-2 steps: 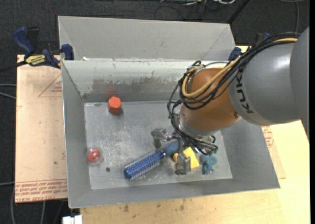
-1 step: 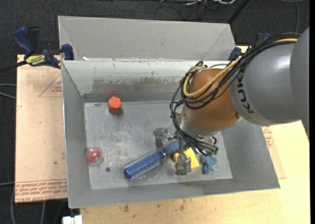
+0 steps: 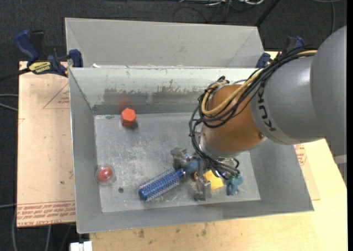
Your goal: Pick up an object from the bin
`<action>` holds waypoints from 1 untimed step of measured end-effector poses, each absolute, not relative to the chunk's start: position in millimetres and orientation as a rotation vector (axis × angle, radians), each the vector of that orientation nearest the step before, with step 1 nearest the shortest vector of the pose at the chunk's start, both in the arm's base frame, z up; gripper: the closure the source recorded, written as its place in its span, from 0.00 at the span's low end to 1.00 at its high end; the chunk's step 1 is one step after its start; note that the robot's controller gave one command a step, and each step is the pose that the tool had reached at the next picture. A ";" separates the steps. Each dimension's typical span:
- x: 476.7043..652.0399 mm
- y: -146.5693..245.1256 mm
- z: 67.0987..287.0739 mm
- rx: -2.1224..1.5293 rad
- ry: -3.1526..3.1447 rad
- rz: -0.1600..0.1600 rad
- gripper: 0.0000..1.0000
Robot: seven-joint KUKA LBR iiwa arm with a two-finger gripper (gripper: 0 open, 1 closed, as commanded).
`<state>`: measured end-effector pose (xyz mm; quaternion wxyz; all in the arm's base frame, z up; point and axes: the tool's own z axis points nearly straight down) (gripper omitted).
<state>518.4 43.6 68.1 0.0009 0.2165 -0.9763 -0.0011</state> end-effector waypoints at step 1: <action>518.6 44.4 68.0 0.681 -3.065 -0.005 0.00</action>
Offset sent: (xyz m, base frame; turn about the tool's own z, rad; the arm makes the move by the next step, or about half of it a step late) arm 0.0000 0.0000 0.0000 0.0000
